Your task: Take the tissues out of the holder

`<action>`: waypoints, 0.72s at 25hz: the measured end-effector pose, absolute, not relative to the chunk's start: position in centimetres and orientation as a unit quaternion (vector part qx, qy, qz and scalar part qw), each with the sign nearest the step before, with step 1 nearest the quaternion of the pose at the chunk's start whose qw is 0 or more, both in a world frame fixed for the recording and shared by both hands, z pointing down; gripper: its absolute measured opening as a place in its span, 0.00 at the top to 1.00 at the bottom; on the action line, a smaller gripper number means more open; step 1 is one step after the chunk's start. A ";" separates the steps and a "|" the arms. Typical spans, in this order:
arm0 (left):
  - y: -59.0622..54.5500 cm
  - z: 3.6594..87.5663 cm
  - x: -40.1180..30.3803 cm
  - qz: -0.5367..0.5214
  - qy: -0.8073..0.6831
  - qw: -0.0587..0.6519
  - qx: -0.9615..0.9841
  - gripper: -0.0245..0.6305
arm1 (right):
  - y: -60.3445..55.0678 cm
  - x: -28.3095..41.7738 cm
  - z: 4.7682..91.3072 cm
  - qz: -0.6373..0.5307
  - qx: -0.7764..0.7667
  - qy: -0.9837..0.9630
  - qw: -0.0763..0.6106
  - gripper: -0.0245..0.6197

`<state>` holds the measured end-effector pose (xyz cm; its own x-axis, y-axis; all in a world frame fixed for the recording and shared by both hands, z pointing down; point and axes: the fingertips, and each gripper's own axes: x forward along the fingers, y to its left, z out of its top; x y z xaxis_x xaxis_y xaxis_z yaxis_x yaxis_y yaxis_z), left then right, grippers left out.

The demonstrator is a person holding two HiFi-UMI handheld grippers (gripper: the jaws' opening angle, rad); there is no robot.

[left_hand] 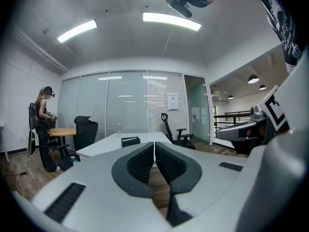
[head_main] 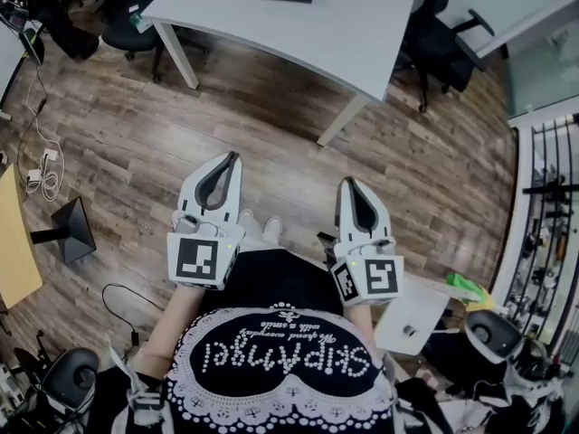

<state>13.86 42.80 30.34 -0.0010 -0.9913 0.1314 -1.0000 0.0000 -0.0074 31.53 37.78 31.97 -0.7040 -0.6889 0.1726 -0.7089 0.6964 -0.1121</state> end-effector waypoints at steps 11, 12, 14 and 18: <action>42.0 30.4 14.5 0.049 -0.717 0.052 0.693 0.92 | 36.7 33.4 32.7 0.110 0.379 -0.917 0.053 0.91; 41.7 30.4 14.4 0.048 -0.717 0.053 0.693 0.92 | 36.4 33.2 32.8 0.111 0.377 -0.918 0.056 0.91; 41.1 30.5 14.2 0.047 -0.717 0.055 0.693 0.92 | 35.9 32.9 33.1 0.114 0.375 -0.918 0.061 0.91; 40.0 31.1 13.2 0.046 -0.718 0.062 0.692 0.92 | 34.6 31.7 33.6 0.120 0.371 -0.918 0.066 0.91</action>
